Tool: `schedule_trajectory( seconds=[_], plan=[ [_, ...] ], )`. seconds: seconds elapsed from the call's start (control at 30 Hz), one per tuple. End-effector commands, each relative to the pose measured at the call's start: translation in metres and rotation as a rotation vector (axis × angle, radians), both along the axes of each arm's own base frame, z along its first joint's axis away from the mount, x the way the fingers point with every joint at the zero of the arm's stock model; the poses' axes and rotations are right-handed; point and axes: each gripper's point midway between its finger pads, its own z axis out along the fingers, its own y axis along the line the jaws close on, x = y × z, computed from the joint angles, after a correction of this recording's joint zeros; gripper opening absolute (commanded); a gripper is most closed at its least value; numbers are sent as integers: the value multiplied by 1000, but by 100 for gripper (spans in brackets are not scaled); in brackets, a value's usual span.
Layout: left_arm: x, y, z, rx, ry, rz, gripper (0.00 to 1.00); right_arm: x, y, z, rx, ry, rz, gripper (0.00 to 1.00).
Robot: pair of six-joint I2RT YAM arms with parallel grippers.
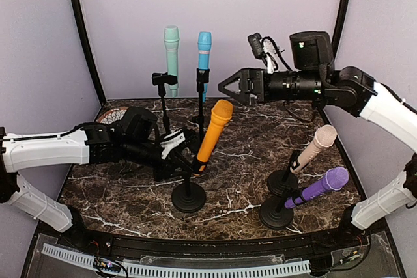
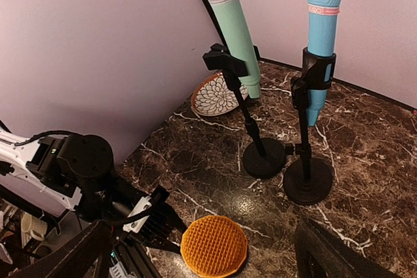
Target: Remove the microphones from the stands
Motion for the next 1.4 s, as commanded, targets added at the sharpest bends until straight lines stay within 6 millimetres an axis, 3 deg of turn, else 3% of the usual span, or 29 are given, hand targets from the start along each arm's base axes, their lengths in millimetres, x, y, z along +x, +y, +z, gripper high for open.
schedule_trajectory(
  seconds=[0.0,0.3,0.5,0.83,1.07,1.23,1.37],
  plan=[
    [9,-9,16,-62,-86,-20,0,9,13,-3,-58,-63,-115,99],
    [15,-6,5,-26,-109,2,0,11,24,-38,-97,-10,-182,99],
    [16,-6,6,-32,-114,5,0,17,20,-65,-156,15,-270,98],
    [17,-6,-1,-15,-104,5,0,-5,58,-67,-138,12,-159,79],
    [16,-6,-5,-9,-102,2,0,-21,84,-51,-136,-69,-133,74],
    [16,-6,-7,-3,-99,2,0,-21,88,-57,-147,-74,-153,71],
    [17,-6,-7,-2,-102,3,0,-16,80,-63,-150,-69,-206,70]
  ],
)
